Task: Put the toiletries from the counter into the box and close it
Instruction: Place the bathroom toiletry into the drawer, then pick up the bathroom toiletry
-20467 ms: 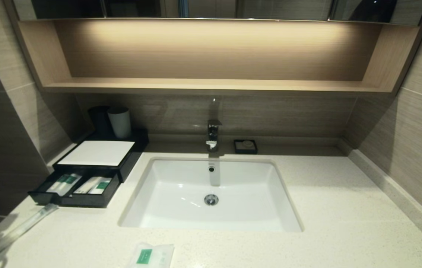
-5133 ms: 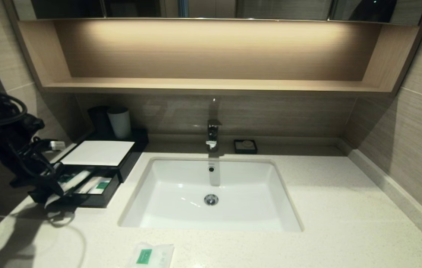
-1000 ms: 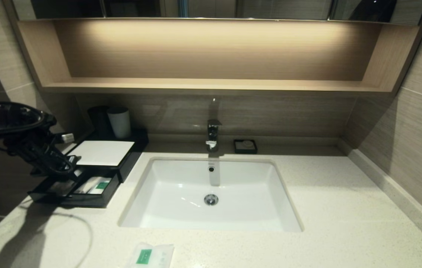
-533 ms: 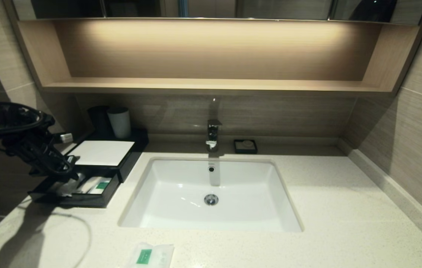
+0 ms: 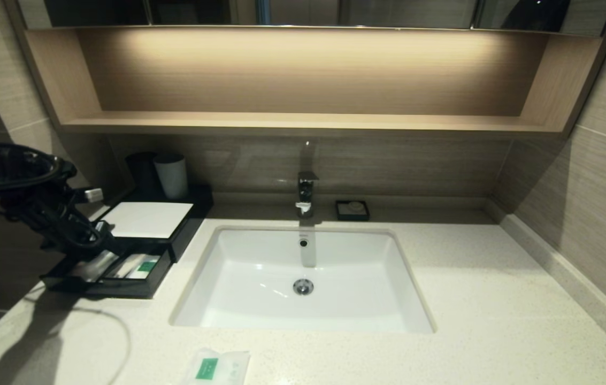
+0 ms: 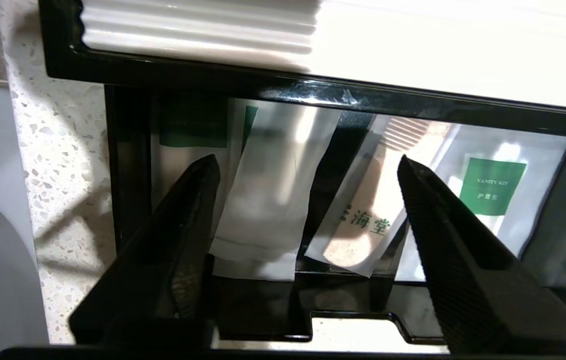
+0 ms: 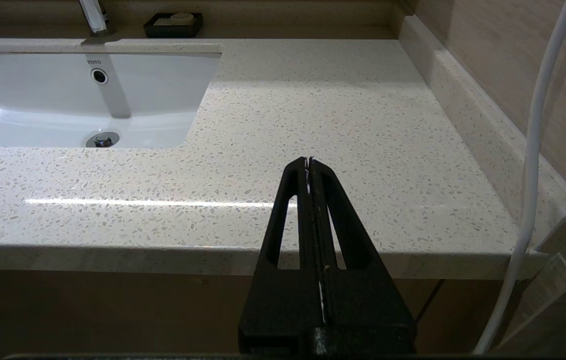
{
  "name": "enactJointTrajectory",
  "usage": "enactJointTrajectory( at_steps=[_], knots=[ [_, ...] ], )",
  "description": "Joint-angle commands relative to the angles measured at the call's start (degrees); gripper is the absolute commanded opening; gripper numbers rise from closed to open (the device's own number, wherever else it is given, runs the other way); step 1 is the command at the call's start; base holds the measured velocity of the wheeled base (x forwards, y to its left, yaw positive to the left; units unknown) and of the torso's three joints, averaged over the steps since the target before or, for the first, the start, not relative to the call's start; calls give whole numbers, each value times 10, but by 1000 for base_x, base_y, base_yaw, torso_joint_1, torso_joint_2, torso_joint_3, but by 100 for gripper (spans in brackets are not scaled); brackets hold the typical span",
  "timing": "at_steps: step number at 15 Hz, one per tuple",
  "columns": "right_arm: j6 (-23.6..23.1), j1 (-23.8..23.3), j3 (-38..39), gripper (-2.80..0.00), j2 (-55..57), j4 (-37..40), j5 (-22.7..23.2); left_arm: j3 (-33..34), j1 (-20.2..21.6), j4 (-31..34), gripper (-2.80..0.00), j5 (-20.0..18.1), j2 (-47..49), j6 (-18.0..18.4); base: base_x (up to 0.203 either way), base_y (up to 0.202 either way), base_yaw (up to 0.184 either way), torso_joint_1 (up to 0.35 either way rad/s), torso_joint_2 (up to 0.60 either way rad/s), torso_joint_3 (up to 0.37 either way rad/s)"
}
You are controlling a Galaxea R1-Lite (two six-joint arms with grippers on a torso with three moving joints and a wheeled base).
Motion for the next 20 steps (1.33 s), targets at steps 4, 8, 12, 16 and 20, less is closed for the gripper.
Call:
enactJointTrajectory(
  at_steps=[4, 8, 12, 16, 20],
  knots=[
    [0, 0, 1, -280, 0, -1, 0, 2, -1, 10, 0, -3, -28, -4, 0, 0, 0, 0, 0, 0],
    [0, 0, 1, -280, 0, 0, 0, 3, -1, 17, 0, -5, -53, -4, 0, 0, 0, 0, 0, 0],
    [0, 0, 1, -280, 0, 0, 0, 7, -2, 45, -280, -7, -97, -4, 0, 0, 0, 0, 0, 0],
    [0, 0, 0, -280, 0, 0, 0, 9, -2, 89, -280, -7, -154, -11, 0, 0, 0, 0, 0, 0],
    [0, 0, 1, -280, 0, 0, 0, 16, -14, 182, -280, -8, -211, -20, 0, 0, 0, 0, 0, 0]
  ],
)
